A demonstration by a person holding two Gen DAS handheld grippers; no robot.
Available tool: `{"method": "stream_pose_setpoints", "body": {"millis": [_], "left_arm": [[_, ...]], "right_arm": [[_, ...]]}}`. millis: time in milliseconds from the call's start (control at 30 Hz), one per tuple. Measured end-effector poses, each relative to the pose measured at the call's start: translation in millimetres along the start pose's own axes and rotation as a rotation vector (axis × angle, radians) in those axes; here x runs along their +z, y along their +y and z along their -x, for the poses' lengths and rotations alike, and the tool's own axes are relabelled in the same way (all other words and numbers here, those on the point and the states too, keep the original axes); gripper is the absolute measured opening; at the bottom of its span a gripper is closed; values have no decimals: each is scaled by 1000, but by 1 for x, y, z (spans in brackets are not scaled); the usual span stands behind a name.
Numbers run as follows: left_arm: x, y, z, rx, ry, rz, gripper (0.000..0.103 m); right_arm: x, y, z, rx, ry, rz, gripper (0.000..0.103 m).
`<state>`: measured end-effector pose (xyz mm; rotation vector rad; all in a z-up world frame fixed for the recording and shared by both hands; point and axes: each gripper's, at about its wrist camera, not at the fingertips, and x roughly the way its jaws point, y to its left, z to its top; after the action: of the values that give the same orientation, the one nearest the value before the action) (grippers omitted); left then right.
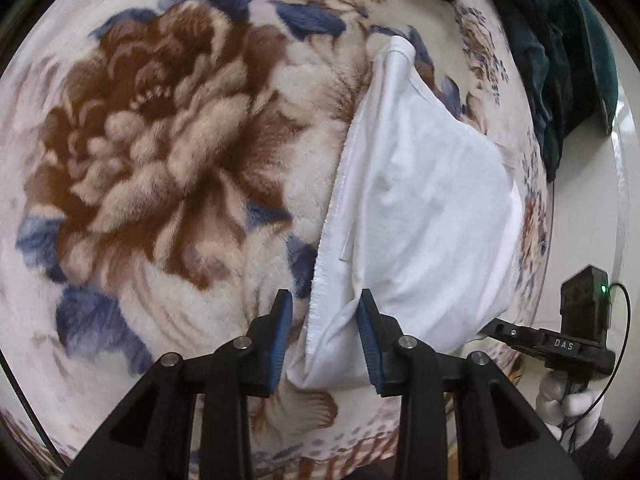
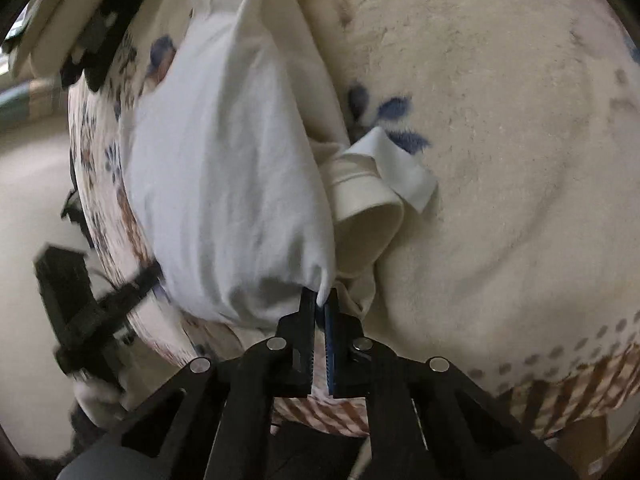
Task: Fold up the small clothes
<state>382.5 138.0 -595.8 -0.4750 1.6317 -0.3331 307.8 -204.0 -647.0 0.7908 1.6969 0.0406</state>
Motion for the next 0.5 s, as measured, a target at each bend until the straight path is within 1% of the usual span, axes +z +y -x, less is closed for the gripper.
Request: {"method": "stream_pose_setpoints", "body": {"millis": [67,133,200,267,333,367,433,467,500], "left_arm": [[0,-1,3,-12,-4,1,30],[0,-3,4,-2,0,-22,30],[-1,-4,6,14,2,-45,30],[-3,-2,8,15,10,-48,30],[-4,-1,10,13,9,-46,30],[-5,1,11,12,10,-45,30],[-5,4,11,13,11,-43,30],[-4,5,11,17,11,-42,30],[-2,6,10,20,12,-41,30]], "right_arm": [[-2,1,14,-31,-54,-4,2],[-1,-3,22,-41,-71,-29,2],[-2,-6,22,-34,-51,-30,2],[-2,-8,19,-10,-9,-35,2],[-5,-7,18,16,25,-36,4],[-6,-7,19,17,34,-36,7],[-7,-9,19,38,39,-33,31],[-6,-11,17,51,39,-34,51],[-6,-12,13,64,44,-37,59]]}}
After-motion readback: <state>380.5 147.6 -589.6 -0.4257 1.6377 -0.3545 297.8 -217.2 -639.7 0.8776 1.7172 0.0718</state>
